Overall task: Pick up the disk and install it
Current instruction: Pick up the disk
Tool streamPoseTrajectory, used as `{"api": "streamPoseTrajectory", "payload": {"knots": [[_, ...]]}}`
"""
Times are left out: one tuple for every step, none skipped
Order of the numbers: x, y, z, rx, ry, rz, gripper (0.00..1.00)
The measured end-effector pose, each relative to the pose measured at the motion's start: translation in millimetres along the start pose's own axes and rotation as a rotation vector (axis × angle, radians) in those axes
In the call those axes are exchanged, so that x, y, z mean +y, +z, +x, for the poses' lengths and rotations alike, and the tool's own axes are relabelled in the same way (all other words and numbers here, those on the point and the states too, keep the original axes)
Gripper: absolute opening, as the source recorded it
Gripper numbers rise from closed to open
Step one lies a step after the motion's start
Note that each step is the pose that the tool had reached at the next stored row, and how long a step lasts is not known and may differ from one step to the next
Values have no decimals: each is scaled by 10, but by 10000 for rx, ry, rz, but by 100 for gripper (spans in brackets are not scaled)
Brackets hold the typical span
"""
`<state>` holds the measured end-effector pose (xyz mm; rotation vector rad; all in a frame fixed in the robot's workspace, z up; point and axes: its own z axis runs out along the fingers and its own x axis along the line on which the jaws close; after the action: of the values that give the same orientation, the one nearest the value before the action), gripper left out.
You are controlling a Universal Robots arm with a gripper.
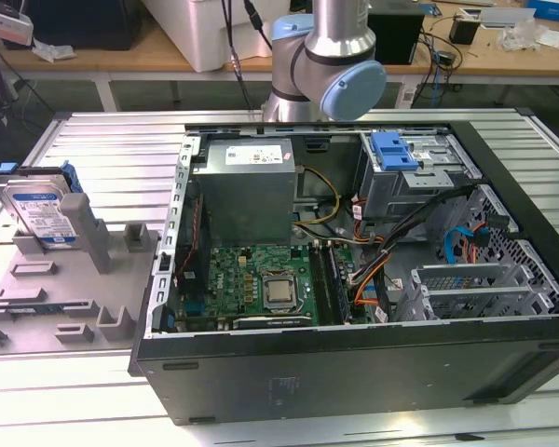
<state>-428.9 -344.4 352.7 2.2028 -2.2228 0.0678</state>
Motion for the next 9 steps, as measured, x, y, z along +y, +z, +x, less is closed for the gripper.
{"api": "streamPoseTrajectory", "payload": {"knots": [[4, 9, 0, 0, 0, 1, 48], [7, 18, 0, 0, 0, 0, 48], [9, 27, -1, 0, -1, -1, 48], [12, 36, -1, 0, 0, -1, 48], [14, 47, -2, 1, 0, -1, 48], [15, 56, -2, 0, -1, 0, 48], [18, 71, -3, 0, 0, 0, 48], [19, 81, -3, 0, -1, 0, 48], [21, 90, -3, 0, -1, 0, 48]]}}
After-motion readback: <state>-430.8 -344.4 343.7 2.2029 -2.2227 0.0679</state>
